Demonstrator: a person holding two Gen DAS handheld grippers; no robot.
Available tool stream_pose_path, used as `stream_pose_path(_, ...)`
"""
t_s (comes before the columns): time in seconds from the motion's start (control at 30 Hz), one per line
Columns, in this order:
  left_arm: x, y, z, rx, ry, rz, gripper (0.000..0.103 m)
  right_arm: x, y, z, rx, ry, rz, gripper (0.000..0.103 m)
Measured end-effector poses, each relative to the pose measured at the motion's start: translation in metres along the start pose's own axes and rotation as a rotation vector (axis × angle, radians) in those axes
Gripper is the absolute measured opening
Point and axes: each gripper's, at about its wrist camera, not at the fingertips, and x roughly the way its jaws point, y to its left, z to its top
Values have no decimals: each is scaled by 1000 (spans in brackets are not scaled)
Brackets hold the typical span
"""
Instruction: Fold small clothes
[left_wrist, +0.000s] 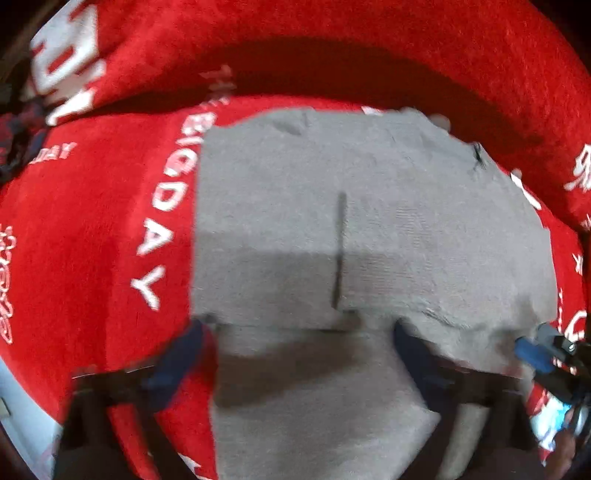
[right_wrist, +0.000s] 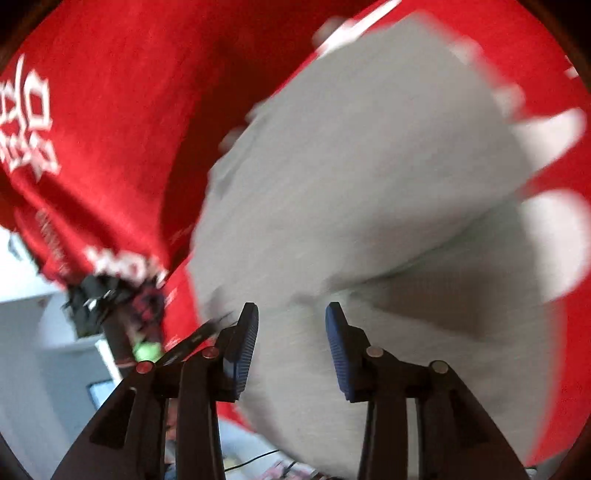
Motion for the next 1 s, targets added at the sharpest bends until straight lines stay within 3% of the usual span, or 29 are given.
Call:
stream_pose_path(0.17,0,13,-6,-13,5,-12,103,70,23,-10,92,54,136,42)
stream_pose_path(0.27,-1,27,-8,-48,3,-12,103,100,30,-14,143,79,154,42)
stream_pose_path(0.47,0,53,-15,-94,0,23,103,122,35,-18,174,79,99,42)
stream_pose_path(0.57,-1,59,-16,-101,3,3,103,125,41,-16,172,48,76,39)
stream_pose_path(0.6,-2,60,-17,-104,0,-1,103,125,43,-14,166,38,60,32)
stream_pose_path(0.63,-4,62,-17,-105,-4,-6,103,123,43,-11,162,31,48,14)
stream_pose_path(0.67,-7,62,-17,-105,-7,-19,103,124,44,-11,157,26,31,8)
stream_pose_path(0.8,-10,59,-16,-85,-23,-18,103,120,49,-19,91,31,2,8)
stream_pose_path(1.0,-8,43,-8,-67,-24,-28,103,121,53,-26,11,130,-53,13)
